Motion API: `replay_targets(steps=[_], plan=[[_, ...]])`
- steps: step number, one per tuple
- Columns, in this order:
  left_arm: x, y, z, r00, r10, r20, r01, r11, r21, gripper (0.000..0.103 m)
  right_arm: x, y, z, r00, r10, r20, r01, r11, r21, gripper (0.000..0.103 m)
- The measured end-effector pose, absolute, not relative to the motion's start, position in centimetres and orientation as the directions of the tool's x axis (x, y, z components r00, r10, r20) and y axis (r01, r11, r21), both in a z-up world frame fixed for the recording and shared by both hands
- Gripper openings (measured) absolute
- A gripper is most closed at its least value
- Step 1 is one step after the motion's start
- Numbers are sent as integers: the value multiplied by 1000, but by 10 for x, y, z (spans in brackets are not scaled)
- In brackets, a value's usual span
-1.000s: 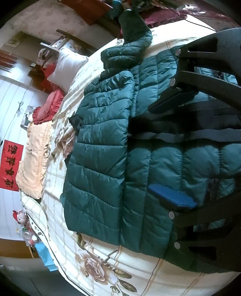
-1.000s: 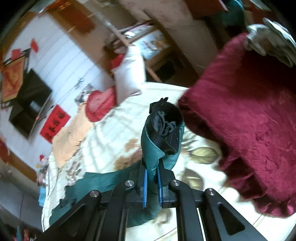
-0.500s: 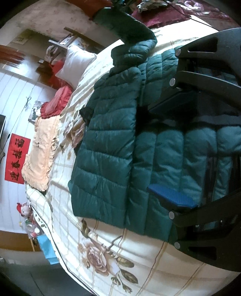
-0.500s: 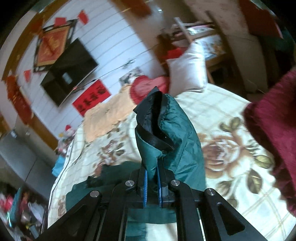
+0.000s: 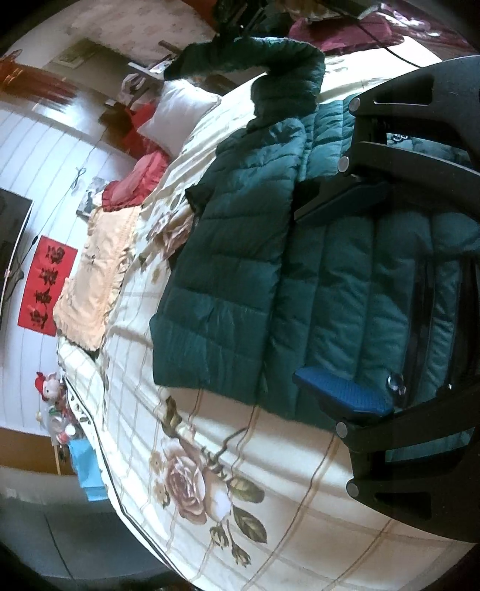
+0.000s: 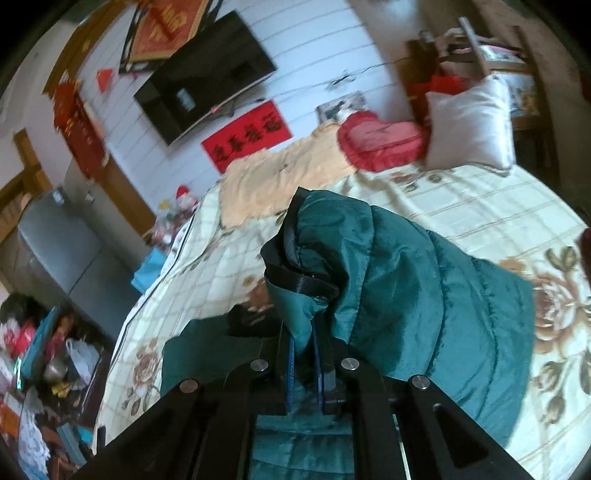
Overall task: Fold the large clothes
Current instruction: 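Carry the held sleeve across the jacket front toward the left gripper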
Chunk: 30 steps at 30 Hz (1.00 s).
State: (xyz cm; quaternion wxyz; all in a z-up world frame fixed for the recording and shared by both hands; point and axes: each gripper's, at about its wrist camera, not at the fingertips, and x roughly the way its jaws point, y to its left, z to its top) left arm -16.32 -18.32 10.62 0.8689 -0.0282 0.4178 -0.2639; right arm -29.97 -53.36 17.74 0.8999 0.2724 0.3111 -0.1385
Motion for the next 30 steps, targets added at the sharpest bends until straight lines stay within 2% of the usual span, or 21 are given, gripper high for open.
replay_targets(steps=[18,30], plan=[[-146,-154,99,523,-468,-712,371,877,-305,79,-190,-415,101,679,199,-706,229,857,461,8],[-140,-149,91,518,-454,-725,353,886,-302,79,-147,-375,53,604,323,-728,201,823,532,8]])
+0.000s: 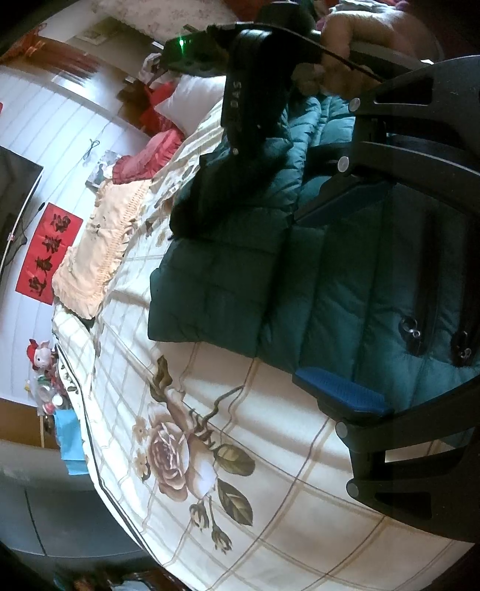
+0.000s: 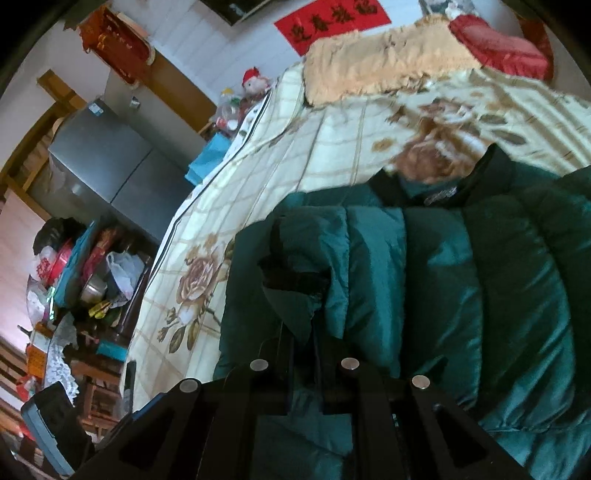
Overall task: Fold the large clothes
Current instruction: 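Carry the held sleeve across the jacket front toward the left gripper, then lay the sleeve on the jacket front and open the right gripper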
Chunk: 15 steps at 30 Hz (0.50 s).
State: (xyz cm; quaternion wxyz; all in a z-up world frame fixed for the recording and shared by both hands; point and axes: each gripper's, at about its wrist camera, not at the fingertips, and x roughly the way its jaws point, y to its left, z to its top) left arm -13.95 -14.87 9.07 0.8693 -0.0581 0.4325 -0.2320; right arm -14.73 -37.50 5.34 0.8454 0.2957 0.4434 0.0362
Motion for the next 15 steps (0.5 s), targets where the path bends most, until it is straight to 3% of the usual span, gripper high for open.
replay_targets(steps=[5,7,8,9,11,15], plan=[[-139,-149,90,518,-455,-725,351,885,-304,79,-139,-369,40,566,341,-750,215,817,534,8],[-139,-149,90,518,-452,-726,352,886,-301,79,-138,-368,39,558,349,-753,216,815,538,14],[-139,-149,90,518,-451,-727,352,887,-299,79,-138,-368,40,560,356,-748,212,812,545,22],[-139,-149,90,518,-450,-727,352,887,-299,79,-139,-366,41,565,372,-737,199,805,559,40],[-138,-149,90,515,-449,-730,351,887,-298,79,-139,-362,46,568,393,-723,177,800,573,56],[-139,-149,84,513,-443,-735,351,890,-291,79,-143,-354,62,577,384,-721,136,825,548,56]])
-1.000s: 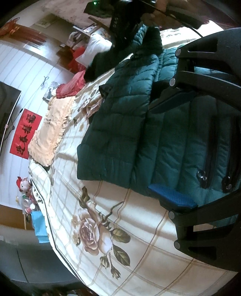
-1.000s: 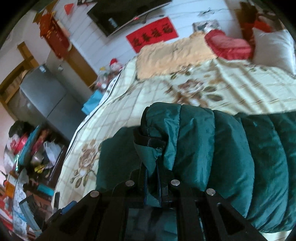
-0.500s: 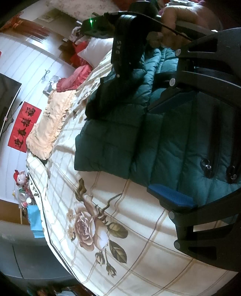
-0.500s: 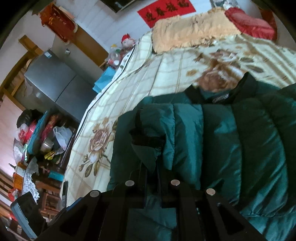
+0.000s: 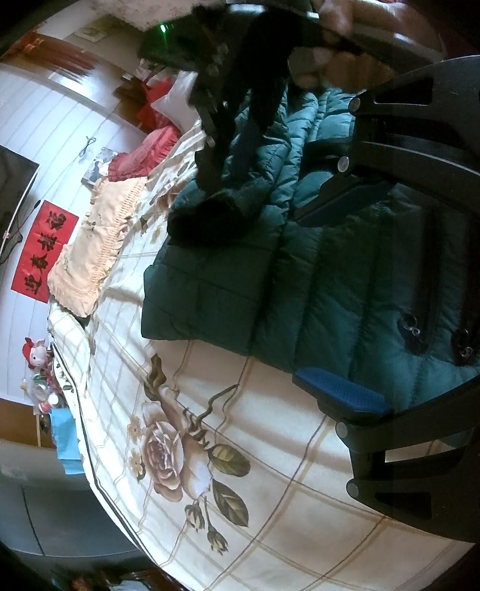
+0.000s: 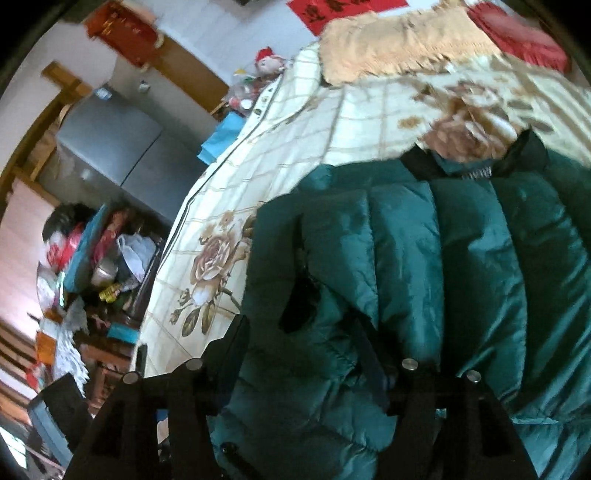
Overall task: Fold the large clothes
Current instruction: 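Lay the sleeve on the jacket front and open the right gripper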
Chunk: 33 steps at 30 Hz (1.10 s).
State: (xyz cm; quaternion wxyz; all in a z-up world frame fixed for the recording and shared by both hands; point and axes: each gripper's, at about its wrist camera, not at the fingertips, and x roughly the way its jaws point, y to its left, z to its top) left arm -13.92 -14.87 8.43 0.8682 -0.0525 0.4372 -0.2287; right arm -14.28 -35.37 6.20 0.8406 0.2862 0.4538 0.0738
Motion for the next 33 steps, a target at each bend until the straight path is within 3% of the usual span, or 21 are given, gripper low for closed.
replay_targets(steps=[7,16,30,32,33], plan=[[-137,-147,89,511,-460,-726,352,883,-311,79,-174,-376,105,648,374,-664,114,813,570,56],[-112,-181,105,428,-565,-705,395,819,-417,79,-237,-437,129,676,206,-707,219,861,460,65],[-78,-264,80,396,-509,-765,369,850,-374,79,-319,-515,138,685,56,-726,367,835,410,68],[-80,-267,80,404,-509,-760,377,850,-368,69,-325,-521,135,681,48,-731,381,829,410,68],[-79,-268,81,407,-505,-762,387,850,-357,47,-327,-523,134,680,45,-732,387,825,411,69]])
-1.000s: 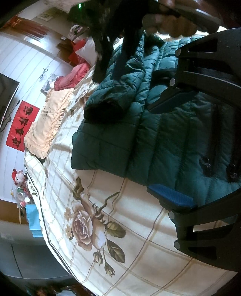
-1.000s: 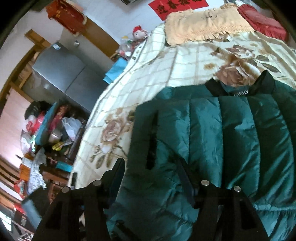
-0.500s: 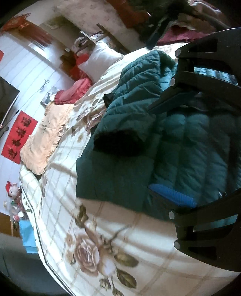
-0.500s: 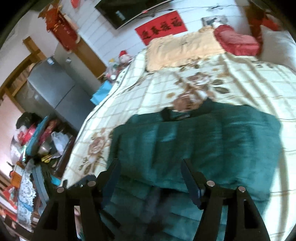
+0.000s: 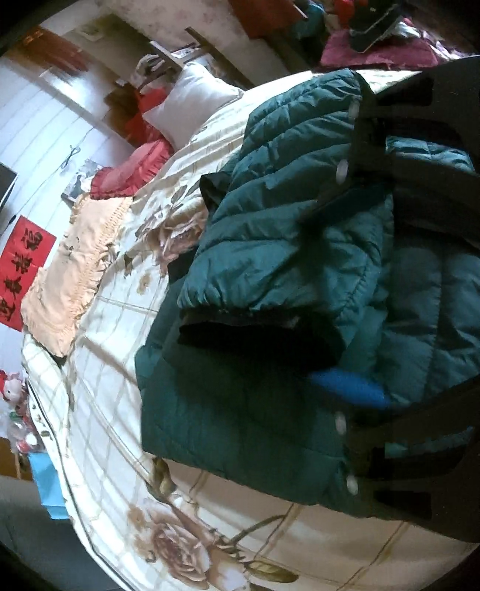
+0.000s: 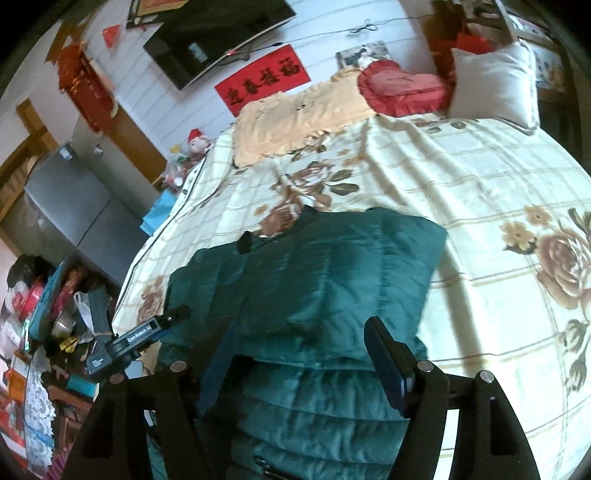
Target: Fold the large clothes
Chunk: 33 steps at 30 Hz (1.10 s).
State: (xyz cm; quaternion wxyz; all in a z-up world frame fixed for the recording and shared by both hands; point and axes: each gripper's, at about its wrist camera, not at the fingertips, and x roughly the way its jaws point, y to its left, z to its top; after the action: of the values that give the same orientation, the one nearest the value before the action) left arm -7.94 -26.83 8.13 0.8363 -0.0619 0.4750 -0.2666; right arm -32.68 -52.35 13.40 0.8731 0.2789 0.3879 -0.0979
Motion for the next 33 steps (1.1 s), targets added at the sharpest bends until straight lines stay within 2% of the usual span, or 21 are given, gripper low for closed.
replay_targets(steps=[1,3,9,14,17,22,26,30,32,33], plan=[[-79,-271,84,407,-493,-769,402,852,-334,32,-329,-526,132,680,41,-732,396,820,413,69],[-79,-270,93,423,-494,-760,426,849,-314,21,-330,-530,130,678,33,-734,406,815,413,69],[-78,-251,138,539,-484,-690,462,854,-238,11,-315,-528,126,683,21,-730,417,810,413,69],[-66,-219,142,599,-437,-671,420,885,-202,11,-290,-515,117,675,32,-737,407,818,408,69],[-54,-208,119,572,-407,-712,379,901,-210,11,-270,-501,104,653,55,-756,387,833,395,69],[-59,-210,79,550,-343,-761,372,917,-145,11,-237,-481,66,575,-6,-818,398,875,274,69],[-58,-207,72,538,-361,-761,366,914,-176,12,-228,-475,35,542,-42,-839,404,889,217,69],[-56,-203,83,492,-411,-767,390,892,-228,14,-230,-478,47,544,-33,-838,381,900,211,68],[-60,-197,95,497,-432,-753,399,884,-245,24,-239,-485,63,574,-47,-818,394,891,226,68],[-62,-196,101,513,-432,-742,395,886,-243,35,-245,-490,73,589,-67,-806,408,885,224,68]])
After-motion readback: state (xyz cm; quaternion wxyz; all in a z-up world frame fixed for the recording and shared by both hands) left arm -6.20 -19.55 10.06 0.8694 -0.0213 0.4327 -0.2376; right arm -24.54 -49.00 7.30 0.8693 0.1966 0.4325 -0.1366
